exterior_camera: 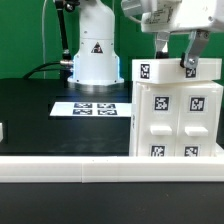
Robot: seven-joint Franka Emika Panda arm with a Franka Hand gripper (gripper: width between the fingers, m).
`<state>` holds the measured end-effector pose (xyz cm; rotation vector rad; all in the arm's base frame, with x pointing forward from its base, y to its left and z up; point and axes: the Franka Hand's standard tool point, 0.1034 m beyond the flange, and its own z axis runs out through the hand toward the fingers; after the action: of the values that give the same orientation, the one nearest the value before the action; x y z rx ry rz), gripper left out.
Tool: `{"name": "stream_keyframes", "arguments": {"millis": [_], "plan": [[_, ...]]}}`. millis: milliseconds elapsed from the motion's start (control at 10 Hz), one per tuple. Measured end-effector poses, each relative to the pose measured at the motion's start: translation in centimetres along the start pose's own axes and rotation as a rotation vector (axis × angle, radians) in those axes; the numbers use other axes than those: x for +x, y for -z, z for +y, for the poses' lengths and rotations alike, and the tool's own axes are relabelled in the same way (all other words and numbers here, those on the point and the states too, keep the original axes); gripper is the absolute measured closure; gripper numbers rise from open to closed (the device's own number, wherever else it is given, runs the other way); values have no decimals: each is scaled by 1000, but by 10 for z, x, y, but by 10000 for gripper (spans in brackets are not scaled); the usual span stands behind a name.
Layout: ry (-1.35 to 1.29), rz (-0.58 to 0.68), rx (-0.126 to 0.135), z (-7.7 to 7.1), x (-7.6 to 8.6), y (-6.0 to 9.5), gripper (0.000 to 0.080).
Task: Assemble cabinet
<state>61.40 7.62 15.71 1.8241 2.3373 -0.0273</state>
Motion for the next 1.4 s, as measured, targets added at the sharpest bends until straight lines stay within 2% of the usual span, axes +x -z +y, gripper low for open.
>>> {"name": "stream_keyframes", "arguments": {"millis": [400,900,1100,1200,1400], "plan": [[-38,0,0,0,-1,0,244],[-394,1,0,0,-1,0,243],[-701,2,7,-3,1,1,243],[-830,4,4,-2,3,1,243],[-1071,23,-31,1,12,4,243]]}}
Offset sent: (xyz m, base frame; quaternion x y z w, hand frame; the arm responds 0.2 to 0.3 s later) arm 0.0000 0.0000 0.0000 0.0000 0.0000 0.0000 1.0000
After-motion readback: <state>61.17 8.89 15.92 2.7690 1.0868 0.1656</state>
